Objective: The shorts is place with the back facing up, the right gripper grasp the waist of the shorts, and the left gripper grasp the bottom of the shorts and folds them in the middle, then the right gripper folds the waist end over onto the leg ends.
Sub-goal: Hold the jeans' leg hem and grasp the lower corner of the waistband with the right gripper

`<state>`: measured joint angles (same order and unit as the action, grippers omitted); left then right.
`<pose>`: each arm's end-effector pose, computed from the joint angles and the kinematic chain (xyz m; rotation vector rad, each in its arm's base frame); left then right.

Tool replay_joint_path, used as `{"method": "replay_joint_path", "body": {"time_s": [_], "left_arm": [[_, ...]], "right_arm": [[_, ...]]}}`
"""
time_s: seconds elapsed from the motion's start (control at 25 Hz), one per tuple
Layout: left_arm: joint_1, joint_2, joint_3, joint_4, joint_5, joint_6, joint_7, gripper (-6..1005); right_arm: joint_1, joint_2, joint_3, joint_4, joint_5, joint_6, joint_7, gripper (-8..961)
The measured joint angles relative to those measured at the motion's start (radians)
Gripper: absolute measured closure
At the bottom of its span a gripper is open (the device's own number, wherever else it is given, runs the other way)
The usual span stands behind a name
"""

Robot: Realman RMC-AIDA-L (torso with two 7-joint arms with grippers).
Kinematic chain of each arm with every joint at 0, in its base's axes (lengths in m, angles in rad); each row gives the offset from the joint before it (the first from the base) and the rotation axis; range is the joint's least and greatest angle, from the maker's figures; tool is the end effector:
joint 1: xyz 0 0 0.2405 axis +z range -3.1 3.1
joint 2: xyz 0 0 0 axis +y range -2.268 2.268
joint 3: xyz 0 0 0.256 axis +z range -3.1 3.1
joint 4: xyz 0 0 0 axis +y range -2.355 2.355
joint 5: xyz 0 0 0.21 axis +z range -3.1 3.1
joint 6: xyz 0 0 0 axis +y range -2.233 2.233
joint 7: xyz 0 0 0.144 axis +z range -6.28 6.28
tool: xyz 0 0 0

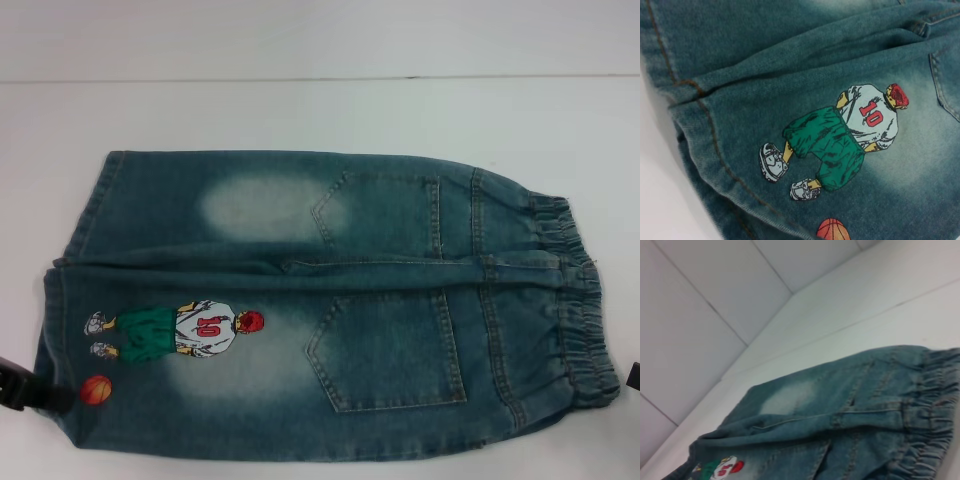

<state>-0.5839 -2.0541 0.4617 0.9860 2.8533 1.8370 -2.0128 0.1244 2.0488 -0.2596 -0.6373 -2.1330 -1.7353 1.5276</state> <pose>-0.3222 0.2926 0.0657 -2.5789 -1.5174 0.2371 0.3892 0.1787 0.0487 -2.1668 1.3643 0.8295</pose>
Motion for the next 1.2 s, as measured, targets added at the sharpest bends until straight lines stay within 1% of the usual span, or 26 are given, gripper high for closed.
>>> {"method": "replay_joint_path", "body": {"time_s": [0.36, 0.6, 0.8, 1.2], "left_arm": [[-0.004, 0.002, 0.009, 0.001, 0.000, 0.001, -0.009, 941], [-0.007, 0.002, 0.012, -0.001, 0.000, -0.005, -0.010, 941], [-0.008, 0.004, 0.014, -0.003, 0.000, -0.006, -0.010, 940], [-0.008, 0.004, 0.014, -0.004, -0.002, -0.008, -0.010, 940]], "right_arm": [[0.006, -0.002, -0.007, 0.001, -0.012, 0.018, 0.025, 42], [0.026, -0.003, -0.004, 0.001, -0.079, 0.038, 0.058, 42], [0.040, -0.002, -0.008, 0.003, -0.086, 0.039, 0.065, 42], [0.081, 0.009, -0.010, 0.016, -0.133, 0.055, 0.068, 43]]}}
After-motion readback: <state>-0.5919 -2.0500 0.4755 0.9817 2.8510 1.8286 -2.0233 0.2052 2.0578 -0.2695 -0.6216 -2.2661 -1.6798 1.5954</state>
